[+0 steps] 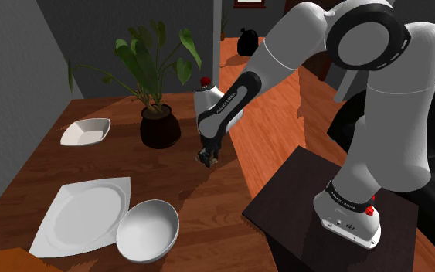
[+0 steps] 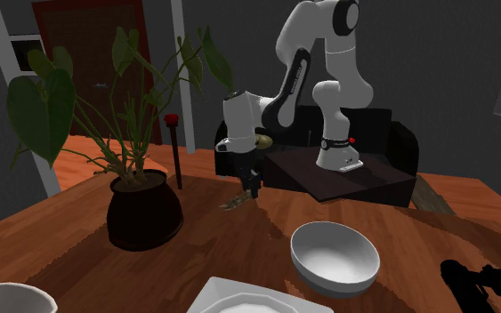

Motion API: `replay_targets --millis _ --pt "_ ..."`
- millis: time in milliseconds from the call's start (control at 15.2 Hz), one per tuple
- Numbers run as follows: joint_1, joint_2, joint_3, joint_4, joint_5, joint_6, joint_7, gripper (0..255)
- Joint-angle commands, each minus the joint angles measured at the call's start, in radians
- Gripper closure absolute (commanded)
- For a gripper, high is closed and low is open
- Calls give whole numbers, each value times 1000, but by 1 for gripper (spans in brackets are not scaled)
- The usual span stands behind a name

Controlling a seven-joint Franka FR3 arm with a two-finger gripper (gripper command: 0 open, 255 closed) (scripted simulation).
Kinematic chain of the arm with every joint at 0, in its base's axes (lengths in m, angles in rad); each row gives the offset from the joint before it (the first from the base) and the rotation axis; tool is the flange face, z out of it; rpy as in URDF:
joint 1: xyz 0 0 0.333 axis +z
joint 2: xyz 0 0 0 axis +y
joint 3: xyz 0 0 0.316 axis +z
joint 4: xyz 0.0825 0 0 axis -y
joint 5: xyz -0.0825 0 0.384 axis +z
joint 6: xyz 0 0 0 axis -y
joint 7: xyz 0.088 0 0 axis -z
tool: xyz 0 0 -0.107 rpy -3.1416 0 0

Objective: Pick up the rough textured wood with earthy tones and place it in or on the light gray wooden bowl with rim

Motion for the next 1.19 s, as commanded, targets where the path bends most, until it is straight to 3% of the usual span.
replay_targets --millis 0,1122 --pt "4 -25 -5 -3 -9 -23 8 255" --pt "18 -208 -29 20 -73 -222 61 255"
